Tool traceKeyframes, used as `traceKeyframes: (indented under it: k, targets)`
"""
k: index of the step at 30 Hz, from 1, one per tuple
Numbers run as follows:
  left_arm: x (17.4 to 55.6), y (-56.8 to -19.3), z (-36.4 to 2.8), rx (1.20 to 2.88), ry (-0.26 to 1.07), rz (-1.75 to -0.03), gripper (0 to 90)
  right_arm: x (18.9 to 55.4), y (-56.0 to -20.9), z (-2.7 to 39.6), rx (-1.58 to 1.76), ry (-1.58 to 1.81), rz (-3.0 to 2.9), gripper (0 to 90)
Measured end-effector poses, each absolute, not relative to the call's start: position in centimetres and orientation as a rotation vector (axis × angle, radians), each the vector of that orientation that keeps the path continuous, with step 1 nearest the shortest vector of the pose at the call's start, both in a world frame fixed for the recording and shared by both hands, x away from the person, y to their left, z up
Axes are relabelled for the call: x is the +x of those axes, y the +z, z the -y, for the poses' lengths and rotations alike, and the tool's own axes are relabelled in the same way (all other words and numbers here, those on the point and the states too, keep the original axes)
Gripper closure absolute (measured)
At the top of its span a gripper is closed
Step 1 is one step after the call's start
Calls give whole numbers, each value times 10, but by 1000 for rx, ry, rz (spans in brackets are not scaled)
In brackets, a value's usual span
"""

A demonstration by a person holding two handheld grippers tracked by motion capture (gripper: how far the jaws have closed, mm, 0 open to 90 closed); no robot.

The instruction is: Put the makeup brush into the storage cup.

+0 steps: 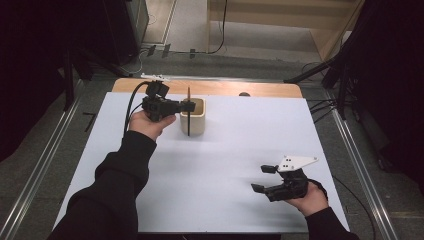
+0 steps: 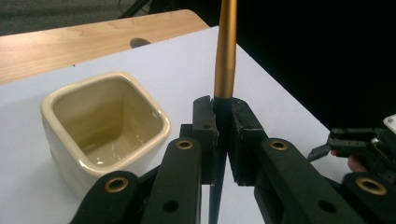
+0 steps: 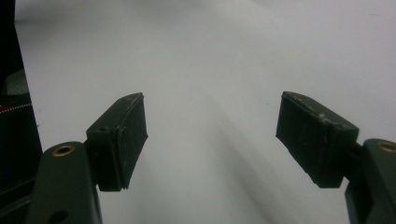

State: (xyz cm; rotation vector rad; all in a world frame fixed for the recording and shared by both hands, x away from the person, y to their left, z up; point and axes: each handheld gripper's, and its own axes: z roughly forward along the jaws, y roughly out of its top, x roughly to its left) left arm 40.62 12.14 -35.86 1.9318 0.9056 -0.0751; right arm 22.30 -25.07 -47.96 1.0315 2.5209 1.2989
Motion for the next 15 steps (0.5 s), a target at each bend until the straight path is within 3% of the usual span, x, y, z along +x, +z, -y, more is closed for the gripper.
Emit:
traceKeyframes:
  k: [15]
  targets:
    - [439, -336, -112, 1903, 25, -948, 831, 223, -480, 250, 1022, 1298, -2530, 254]
